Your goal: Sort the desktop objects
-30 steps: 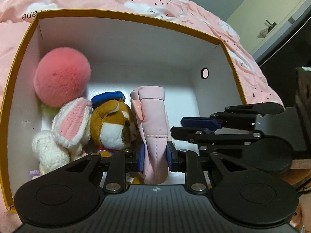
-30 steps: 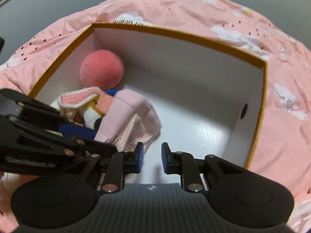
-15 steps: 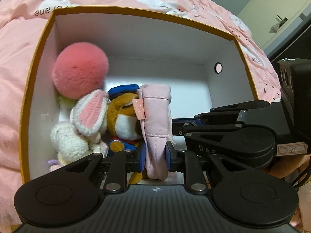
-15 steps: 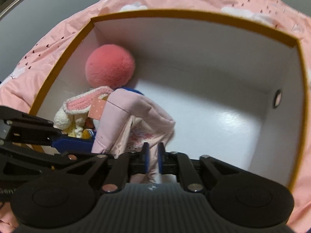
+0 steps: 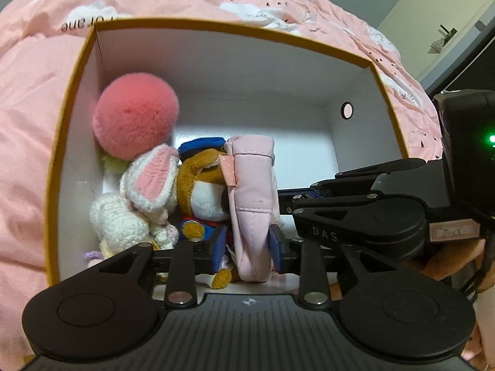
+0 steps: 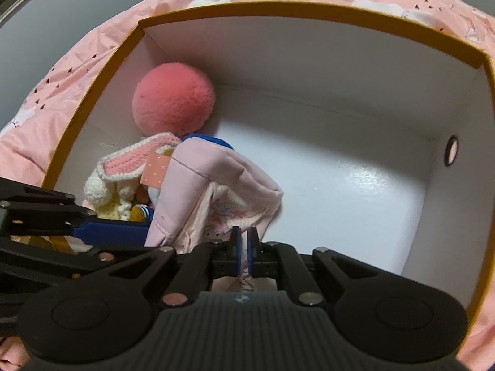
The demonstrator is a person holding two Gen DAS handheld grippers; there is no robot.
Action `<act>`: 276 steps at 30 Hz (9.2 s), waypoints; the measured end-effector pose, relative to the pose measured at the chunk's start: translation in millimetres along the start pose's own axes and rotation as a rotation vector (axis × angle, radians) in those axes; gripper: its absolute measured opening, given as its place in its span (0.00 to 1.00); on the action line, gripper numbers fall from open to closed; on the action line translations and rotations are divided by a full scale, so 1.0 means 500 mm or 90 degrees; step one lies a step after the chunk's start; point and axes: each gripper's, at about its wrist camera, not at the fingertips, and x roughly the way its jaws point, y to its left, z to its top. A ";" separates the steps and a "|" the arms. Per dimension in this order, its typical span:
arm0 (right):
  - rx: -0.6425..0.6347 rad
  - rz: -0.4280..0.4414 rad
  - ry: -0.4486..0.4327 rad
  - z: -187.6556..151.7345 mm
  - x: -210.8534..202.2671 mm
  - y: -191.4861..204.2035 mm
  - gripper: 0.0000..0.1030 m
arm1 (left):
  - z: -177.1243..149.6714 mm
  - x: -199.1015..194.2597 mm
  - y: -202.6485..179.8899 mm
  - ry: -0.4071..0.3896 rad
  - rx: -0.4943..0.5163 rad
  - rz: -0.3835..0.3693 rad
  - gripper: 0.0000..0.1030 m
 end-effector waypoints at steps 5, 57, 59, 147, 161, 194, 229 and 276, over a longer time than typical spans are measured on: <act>-0.019 -0.036 -0.015 -0.012 -0.020 0.006 0.10 | -0.009 -0.045 0.004 -0.034 0.006 -0.004 0.50; -0.105 -0.083 -0.144 -0.246 -0.117 0.216 0.33 | -0.221 -0.071 -0.004 -0.012 0.079 0.212 0.40; -0.098 -0.090 -0.142 -0.247 -0.119 0.211 0.33 | -0.221 -0.075 0.000 -0.018 0.070 0.196 0.40; 0.049 0.027 -0.123 -0.237 -0.090 0.160 0.40 | -0.224 -0.075 0.046 -0.021 -0.009 0.086 0.28; 0.050 0.003 -0.059 -0.215 -0.054 0.167 0.45 | -0.228 -0.074 0.046 -0.017 -0.011 0.094 0.28; 0.066 0.085 -0.200 -0.198 -0.266 0.113 0.35 | -0.173 -0.204 -0.020 -0.106 0.003 0.008 0.23; 0.127 -0.079 -0.228 -0.106 -0.186 -0.030 0.35 | 0.009 -0.009 -0.086 -0.112 0.017 -0.056 0.23; 0.119 -0.141 -0.061 -0.072 -0.073 0.012 0.39 | -0.058 -0.008 0.010 -0.090 -0.028 -0.061 0.25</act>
